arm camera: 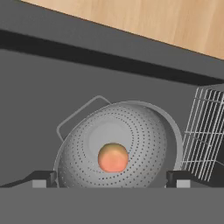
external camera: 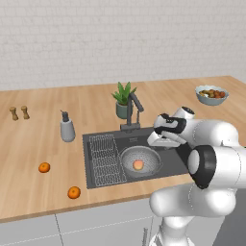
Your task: Put the colander in the sink, put the tangerine, tangerine, peach in the colander, and turn on the sink faucet and pour water over the colander.
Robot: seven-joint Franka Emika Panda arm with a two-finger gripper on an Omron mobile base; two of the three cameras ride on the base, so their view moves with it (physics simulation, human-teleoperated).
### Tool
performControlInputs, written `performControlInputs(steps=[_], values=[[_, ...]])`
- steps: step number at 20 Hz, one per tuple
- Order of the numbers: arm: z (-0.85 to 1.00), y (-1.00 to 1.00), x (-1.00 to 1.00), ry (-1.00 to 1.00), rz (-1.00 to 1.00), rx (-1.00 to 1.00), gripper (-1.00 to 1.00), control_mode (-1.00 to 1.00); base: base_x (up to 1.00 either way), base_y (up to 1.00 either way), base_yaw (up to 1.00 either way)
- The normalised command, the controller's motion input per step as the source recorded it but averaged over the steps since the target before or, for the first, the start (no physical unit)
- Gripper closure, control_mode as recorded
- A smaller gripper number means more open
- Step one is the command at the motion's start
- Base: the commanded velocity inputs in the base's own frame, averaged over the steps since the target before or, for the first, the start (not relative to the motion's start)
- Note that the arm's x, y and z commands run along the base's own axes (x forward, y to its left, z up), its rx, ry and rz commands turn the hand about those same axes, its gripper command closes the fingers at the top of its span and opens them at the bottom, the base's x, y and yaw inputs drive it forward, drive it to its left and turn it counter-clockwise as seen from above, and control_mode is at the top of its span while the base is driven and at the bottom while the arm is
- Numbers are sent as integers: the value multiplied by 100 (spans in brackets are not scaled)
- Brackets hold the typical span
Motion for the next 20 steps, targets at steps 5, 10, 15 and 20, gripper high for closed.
performControlInputs(steps=[5, 10, 15, 20], values=[[46, 11, -61, -2, 3, 0, -100, -100, 0, 0, 0], [50, 34, -58, 0, 0, -1, -100, -100, 0, 0, 0], [26, 55, -57, 0, -1, -9, -100, -100, 0, 0, 0], [8, 76, -47, 0, -2, -11, -100, -100, 0, 0, 0]])
